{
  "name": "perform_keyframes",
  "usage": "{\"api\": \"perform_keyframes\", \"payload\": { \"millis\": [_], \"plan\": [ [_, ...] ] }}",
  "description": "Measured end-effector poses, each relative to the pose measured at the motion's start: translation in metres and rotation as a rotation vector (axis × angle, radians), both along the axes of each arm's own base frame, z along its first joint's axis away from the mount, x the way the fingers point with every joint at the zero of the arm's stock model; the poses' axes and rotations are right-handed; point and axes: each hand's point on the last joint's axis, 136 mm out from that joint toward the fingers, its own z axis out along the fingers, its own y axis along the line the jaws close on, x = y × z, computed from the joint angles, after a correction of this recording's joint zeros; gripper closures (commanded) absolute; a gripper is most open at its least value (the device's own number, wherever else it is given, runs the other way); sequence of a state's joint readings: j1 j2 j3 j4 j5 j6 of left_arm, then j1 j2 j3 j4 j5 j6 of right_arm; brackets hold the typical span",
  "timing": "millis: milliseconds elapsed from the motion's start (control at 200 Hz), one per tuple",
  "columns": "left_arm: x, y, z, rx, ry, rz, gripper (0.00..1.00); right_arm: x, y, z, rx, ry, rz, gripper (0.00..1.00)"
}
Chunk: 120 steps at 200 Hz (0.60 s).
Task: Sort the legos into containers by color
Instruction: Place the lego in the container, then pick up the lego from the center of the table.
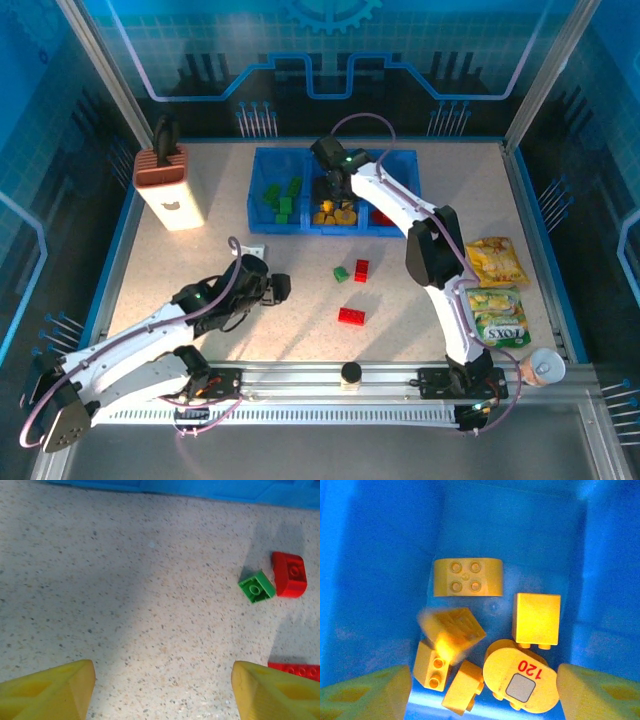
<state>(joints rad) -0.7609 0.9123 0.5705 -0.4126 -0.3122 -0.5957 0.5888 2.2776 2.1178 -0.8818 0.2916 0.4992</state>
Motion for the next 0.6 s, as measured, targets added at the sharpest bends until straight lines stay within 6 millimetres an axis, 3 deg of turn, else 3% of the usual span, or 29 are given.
{"api": "perform_keyframes", "payload": {
  "millis": [195,470,600],
  "plan": [
    [-0.004,-0.026,-0.009,0.051,0.025,-0.099,0.23,-0.033,-0.006,0.015,-0.005,-0.023,0.03,0.21],
    [0.012,-0.074,-0.01,0.056,0.035,-0.227,0.2,-0.092,-0.037,0.071,0.121,-0.148,0.043,0.21],
    [0.023,-0.097,-0.011,0.069,0.047,-0.292,0.21,-0.122,-0.054,0.072,0.182,-0.178,0.033,0.21]
  ]
}}
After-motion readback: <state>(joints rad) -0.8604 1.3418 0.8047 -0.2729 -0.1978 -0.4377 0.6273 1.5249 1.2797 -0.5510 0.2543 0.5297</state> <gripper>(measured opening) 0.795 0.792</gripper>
